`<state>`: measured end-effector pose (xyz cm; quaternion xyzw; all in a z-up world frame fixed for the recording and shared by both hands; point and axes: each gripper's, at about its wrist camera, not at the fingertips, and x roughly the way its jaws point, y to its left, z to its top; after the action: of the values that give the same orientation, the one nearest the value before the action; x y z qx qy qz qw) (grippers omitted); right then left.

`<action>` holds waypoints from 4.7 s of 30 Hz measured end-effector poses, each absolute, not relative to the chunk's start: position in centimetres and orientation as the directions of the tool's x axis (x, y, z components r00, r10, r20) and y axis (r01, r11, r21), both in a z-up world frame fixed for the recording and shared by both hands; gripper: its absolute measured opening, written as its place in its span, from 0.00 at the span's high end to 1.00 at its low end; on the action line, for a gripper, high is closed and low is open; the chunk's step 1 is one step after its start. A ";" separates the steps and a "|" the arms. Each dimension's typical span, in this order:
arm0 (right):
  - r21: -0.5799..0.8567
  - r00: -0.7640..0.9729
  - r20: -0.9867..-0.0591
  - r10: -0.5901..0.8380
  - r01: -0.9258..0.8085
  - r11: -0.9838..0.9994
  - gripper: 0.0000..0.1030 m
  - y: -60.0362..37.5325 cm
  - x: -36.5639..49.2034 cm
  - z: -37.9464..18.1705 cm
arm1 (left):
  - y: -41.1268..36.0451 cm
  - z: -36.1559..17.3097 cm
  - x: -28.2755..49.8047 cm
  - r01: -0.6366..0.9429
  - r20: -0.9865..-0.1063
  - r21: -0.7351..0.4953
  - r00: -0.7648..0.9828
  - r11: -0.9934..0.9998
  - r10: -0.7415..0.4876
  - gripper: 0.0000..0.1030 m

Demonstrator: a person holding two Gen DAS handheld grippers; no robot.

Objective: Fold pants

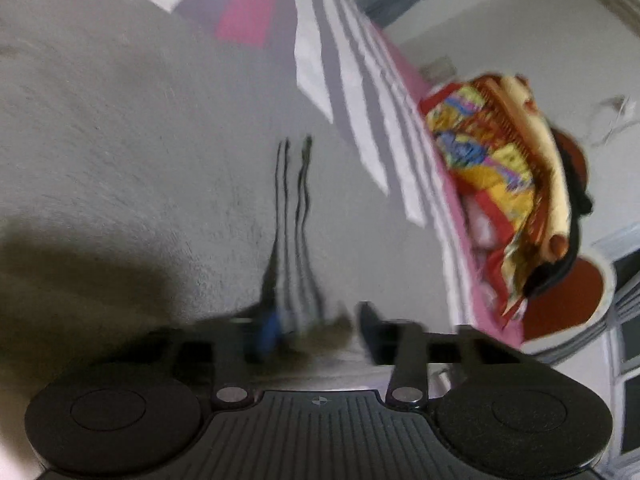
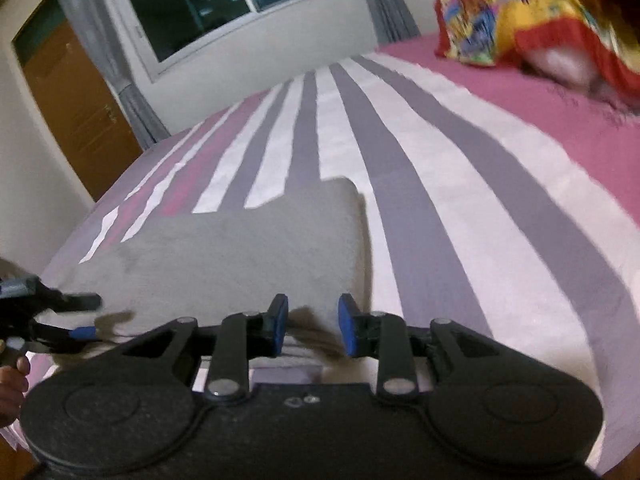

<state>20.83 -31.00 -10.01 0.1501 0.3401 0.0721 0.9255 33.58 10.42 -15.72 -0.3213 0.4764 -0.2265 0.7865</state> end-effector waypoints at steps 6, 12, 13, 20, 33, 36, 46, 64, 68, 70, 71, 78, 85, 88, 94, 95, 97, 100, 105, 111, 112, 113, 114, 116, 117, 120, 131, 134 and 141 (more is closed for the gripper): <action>0.360 0.747 -0.617 0.247 -0.011 0.933 0.67 -31.5 20.7 -10.4 | 9.8 -15.6 32.2 0.103 -0.558 -0.713 0.517 0.694 -0.649 0.81; 0.338 0.733 -0.636 0.241 -0.015 0.941 0.66 -31.5 21.0 -10.7 | 9.7 -15.4 28.3 0.167 -0.548 -0.647 0.577 0.744 -0.606 0.81; 0.339 0.725 -0.645 0.242 -0.012 0.941 0.66 -31.5 21.3 -10.9 | 9.8 -15.6 28.5 0.155 -0.548 -0.652 0.581 0.742 -0.602 0.81; 0.314 0.752 -0.613 0.241 -0.048 0.948 0.66 -31.5 21.7 -10.5 | 11.0 -12.1 29.7 0.179 -0.525 -0.585 0.660 0.791 -0.537 0.45; 0.243 0.719 -0.666 0.197 -0.041 0.969 0.65 -31.4 35.2 -11.1 | 8.5 -12.8 40.0 0.137 -0.672 -0.418 0.619 0.898 -0.407 0.45; 0.217 0.693 -0.698 0.180 -0.035 0.976 0.65 -30.9 36.3 -11.9 | 7.8 -13.3 40.5 0.126 -0.677 -0.409 0.622 0.904 -0.393 0.45; 0.155 0.680 -0.714 0.167 -0.079 0.985 0.57 -30.5 26.8 -12.1 | 7.0 -12.8 33.4 0.184 -0.690 -0.321 0.627 0.929 -0.362 0.45; 0.239 0.757 -0.620 0.206 -0.068 0.969 0.31 -31.7 18.6 -9.2 | 13.7 -10.2 22.4 0.050 -0.540 -0.400 0.794 0.915 -0.280 0.22; 0.280 0.748 -0.633 0.200 -0.019 0.960 0.31 -32.7 18.8 -9.4 | 22.1 -12.1 20.2 -0.157 -0.523 -0.500 0.839 0.852 -0.152 0.22; 0.318 0.741 -0.640 0.203 0.015 0.948 0.31 -33.3 19.2 -9.7 | 26.0 -13.3 19.9 -0.236 -0.506 -0.575 0.855 0.783 -0.113 0.22; 0.330 0.748 -0.635 0.194 0.036 0.943 0.32 -33.6 19.2 -9.8 | 27.7 -13.9 20.0 -0.264 -0.500 -0.604 0.860 0.752 -0.100 0.22; 0.185 0.841 -0.527 -0.124 0.256 0.949 0.14 -34.3 18.1 -8.7 | 35.8 -19.3 23.6 -0.299 -0.461 -0.790 0.866 0.536 -0.196 0.22; 0.102 0.694 -0.683 -0.227 0.398 0.912 0.00 -35.9 21.4 -11.7 | 37.5 -21.8 28.8 -0.187 -0.353 -0.849 0.897 0.494 -0.267 0.22; 0.065 0.685 -0.684 -0.251 0.400 0.914 0.00 -35.1 21.7 -12.1 | 37.6 -22.6 30.3 -0.119 -0.283 -0.870 0.915 0.478 -0.287 0.22; 0.037 0.674 -0.678 -0.293 0.429 0.903 0.00 -34.9 22.0 -12.2 | 37.1 -23.6 27.7 -0.035 -0.142 -0.908 0.963 0.417 -0.229 0.66; 0.027 0.669 -0.681 -0.299 0.430 0.903 0.00 -34.8 22.1 -12.3 | 36.5 -24.0 26.9 -0.055 -0.161 -0.892 0.966 0.449 -0.200 0.66; 0.000 0.656 -0.688 -0.309 0.427 0.904 0.00 -34.7 22.5 -12.3 | 36.5 -25.1 27.1 -0.105 -0.208 -0.896 0.958 0.431 -0.198 0.67; -0.051 0.636 -0.693 -0.340 0.428 0.902 0.00 -34.1 23.1 -12.5 | 36.0 -23.9 28.6 -0.179 -0.310 -0.850 0.930 0.495 -0.196 0.66; -0.036 0.644 -0.687 -0.337 0.433 0.901 0.00 -34.3 22.9 -12.4 | 35.0 -20.7 29.3 -0.187 -0.345 -0.812 0.918 0.552 -0.197 0.66; 0.027 0.680 -0.616 -0.397 0.522 0.852 0.00 -35.4 20.4 -10.9 | 31.1 -13.4 30.5 -0.053 -0.281 -0.732 0.932 0.679 -0.229 0.66; 0.044 0.687 -0.596 -0.415 0.544 0.838 0.00 -35.6 19.8 -10.6 | 29.9 -12.0 31.1 -0.024 -0.276 -0.707 0.930 0.707 -0.244 0.66; 0.068 0.697 -0.570 -0.434 0.566 0.821 0.00 -35.8 19.0 -10.3 | 28.8 -10.7 31.7 0.000 -0.276 -0.680 0.926 0.733 -0.256 0.66; 0.098 0.711 -0.549 -0.440 0.577 0.811 0.00 -36.2 18.4 -9.9 | 27.0 -9.5 32.5 0.032 -0.276 -0.647 0.921 0.762 -0.273 0.66; 0.184 0.739 -0.514 -0.436 0.591 0.785 0.00 -37.1 16.8 -9.5 | 23.8 -7.7 34.0 0.086 -0.275 -0.601 0.911 0.794 -0.307 0.66; 0.223 0.750 -0.509 -0.422 0.589 0.777 0.00 -37.6 16.2 -9.5 | 22.3 -6.8 34.5 0.112 -0.273 -0.583 0.906 0.805 -0.324 0.66; 0.325 0.769 -0.511 -0.384 0.587 0.742 0.00 -39.3 15.1 -9.9 | 17.5 -5.0 34.8 0.184 -0.277 -0.550 0.880 0.815 -0.386 0.66; 0.408 0.747 -0.555 -0.366 0.628 0.662 0.00 -42.3 14.3 -11.2 | -0.5 -4.6 36.3 0.421 -0.459 -0.339 0.707 0.841 -0.539 0.66; 0.413 0.743 -0.565 -0.358 0.630 0.657 0.00 -42.7 14.3 -11.4 | -3.9 -5.5 36.3 0.455 -0.515 -0.289 0.668 0.842 -0.538 0.66; 0.428 0.743 -0.585 -0.325 0.623 0.655 0.01 -43.1 14.6 -11.8 | -10.2 -9.1 36.9 0.507 -0.656 -0.156 0.588 0.847 -0.473 0.42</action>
<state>14.61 -43.11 -11.84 0.3159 0.2360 -0.2696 0.8785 36.87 -10.20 -9.06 0.0237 0.3608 -0.2751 0.8908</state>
